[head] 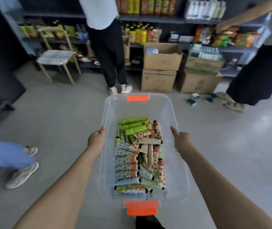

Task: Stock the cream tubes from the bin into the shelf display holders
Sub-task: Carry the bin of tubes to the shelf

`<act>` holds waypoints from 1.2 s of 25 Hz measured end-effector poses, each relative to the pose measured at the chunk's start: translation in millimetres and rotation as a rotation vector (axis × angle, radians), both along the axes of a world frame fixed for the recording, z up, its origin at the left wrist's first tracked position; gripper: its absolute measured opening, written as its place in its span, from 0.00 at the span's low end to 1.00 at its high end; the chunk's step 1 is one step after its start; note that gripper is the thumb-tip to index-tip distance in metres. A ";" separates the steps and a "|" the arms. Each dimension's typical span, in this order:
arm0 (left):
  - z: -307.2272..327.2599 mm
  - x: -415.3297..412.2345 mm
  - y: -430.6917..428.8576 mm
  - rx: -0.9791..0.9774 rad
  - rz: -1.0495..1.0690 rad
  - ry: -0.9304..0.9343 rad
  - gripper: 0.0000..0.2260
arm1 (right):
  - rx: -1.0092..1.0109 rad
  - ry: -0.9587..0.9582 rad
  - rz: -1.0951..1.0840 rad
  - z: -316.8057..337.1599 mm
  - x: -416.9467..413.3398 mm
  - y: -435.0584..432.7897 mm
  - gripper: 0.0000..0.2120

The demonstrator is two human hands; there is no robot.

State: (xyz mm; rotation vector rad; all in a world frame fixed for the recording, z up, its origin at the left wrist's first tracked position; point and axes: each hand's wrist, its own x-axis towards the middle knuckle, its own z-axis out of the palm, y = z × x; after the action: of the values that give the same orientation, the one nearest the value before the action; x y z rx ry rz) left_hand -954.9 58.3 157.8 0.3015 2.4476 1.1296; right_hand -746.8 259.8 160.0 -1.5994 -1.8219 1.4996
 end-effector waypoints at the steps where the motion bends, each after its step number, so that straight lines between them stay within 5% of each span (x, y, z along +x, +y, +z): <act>1: 1.5 -19.0 1.6 -0.001 0.042 -0.002 0.23 | -0.005 -0.016 0.039 0.8 -28.5 10.2 0.25; 12: 44.0 -251.6 -12.1 -0.027 0.368 0.052 0.22 | 0.020 -0.019 0.383 42.4 -339.2 45.4 0.26; 30: 75.6 -694.0 -0.6 0.073 0.558 -0.030 0.23 | 0.054 0.005 0.459 70.9 -809.2 65.2 0.26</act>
State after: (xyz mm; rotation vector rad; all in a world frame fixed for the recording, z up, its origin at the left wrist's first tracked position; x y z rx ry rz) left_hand -1648.9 57.7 233.4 -0.4034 2.5371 1.4264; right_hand -1556.0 325.0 231.0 -1.2000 -2.3160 1.6070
